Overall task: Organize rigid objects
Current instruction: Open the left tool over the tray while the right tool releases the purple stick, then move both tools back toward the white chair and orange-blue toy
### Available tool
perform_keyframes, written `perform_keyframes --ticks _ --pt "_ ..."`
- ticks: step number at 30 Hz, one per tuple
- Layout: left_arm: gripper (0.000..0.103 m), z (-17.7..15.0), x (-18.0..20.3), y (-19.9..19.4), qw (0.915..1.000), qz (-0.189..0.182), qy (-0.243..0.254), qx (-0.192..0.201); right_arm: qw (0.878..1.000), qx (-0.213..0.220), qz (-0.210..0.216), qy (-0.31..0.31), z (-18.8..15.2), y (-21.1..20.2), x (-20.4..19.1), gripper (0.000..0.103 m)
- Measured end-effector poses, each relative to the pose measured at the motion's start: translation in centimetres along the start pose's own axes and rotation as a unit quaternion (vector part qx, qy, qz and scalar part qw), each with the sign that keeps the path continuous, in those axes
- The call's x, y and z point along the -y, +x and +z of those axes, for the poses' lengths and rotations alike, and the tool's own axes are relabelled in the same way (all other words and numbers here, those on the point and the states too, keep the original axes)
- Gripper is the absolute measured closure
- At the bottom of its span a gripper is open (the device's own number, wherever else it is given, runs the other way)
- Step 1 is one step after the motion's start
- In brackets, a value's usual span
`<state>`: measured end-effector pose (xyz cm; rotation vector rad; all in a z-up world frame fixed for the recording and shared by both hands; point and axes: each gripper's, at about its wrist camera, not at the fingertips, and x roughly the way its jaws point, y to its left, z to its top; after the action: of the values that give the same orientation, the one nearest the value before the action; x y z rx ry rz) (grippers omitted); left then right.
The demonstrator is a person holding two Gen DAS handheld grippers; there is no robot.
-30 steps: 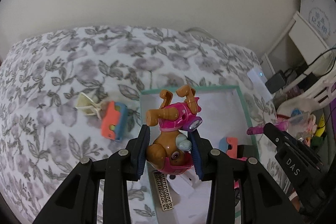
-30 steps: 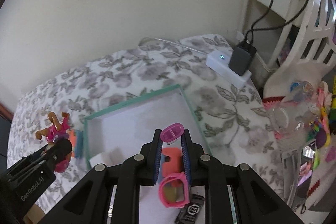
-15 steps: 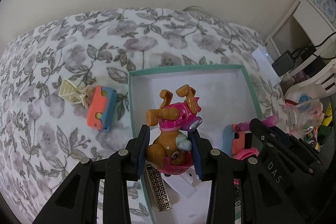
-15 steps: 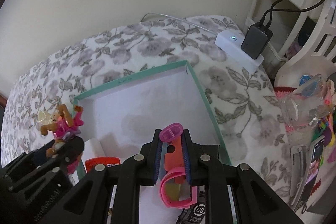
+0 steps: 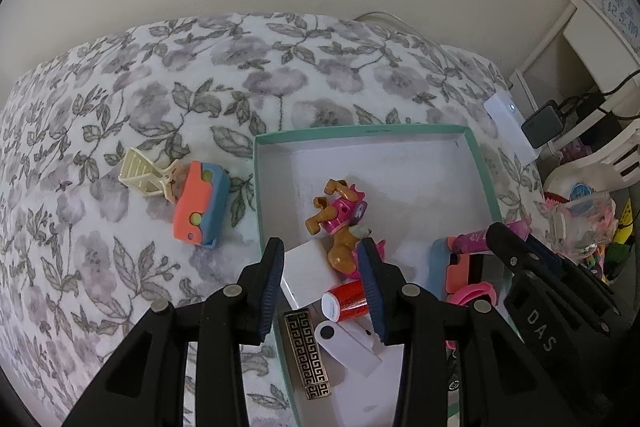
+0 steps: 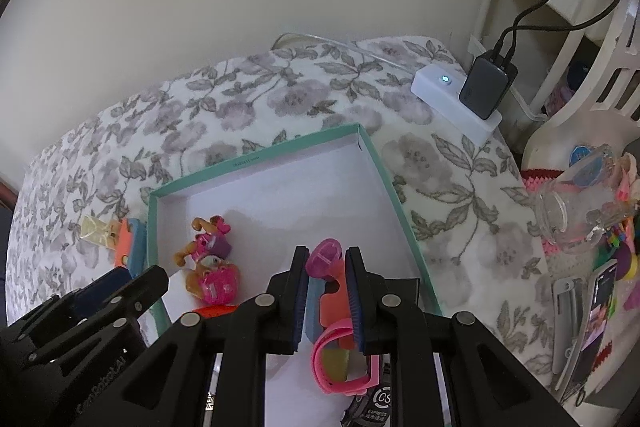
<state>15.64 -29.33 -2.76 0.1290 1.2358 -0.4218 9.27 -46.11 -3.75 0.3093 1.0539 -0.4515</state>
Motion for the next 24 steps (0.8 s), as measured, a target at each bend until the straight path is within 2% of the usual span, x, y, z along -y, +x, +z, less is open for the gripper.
perform_keyframes --ticks 5,7,8,9,13,16,17,18,23,24 --pt "0.063 0.2 -1.0 -0.5 0.9999 0.002 -0.013 0.000 1.000 0.006 -0.001 0.007 0.3 -0.7 0.2 0.079" --pt "0.061 0.3 -1.5 -0.8 0.9998 0.009 -0.020 0.000 1.000 0.010 -0.002 0.010 0.4 -1.1 0.3 0.071" --pt "0.055 0.4 -1.8 -0.9 0.9996 0.012 -0.024 0.001 1.000 0.012 -0.003 0.011 0.4 -1.3 0.3 0.064" --pt "0.052 0.5 -2.2 -1.1 0.9995 0.014 -0.029 0.002 1.000 0.016 -0.005 0.011 0.5 -1.6 0.4 0.061" --pt "0.050 0.8 -3.8 -1.8 0.9985 0.018 -0.051 0.005 1.000 0.027 -0.004 0.011 0.7 -2.5 0.2 0.059" --pt "0.049 1.0 -5.1 -2.3 0.9973 0.028 -0.067 0.008 0.999 0.035 -0.006 0.009 0.8 -3.1 0.0 0.049" --pt "0.045 1.0 -5.6 -2.5 0.9967 0.032 -0.073 0.009 0.999 0.038 -0.007 0.008 0.9 -3.3 -0.1 0.045" --pt "0.036 1.1 -6.1 -2.7 0.9961 0.036 -0.080 0.011 0.999 0.040 -0.006 0.007 0.9 -3.4 -0.2 0.042" --pt "0.031 1.2 -8.9 -3.5 0.9921 0.047 -0.115 0.018 0.999 0.041 -0.008 -0.007 0.9 -3.3 -1.2 0.036" --pt "0.027 1.2 -9.4 -3.6 0.9912 0.049 -0.122 0.018 0.999 0.038 -0.011 -0.013 0.9 -3.0 -1.5 0.036"
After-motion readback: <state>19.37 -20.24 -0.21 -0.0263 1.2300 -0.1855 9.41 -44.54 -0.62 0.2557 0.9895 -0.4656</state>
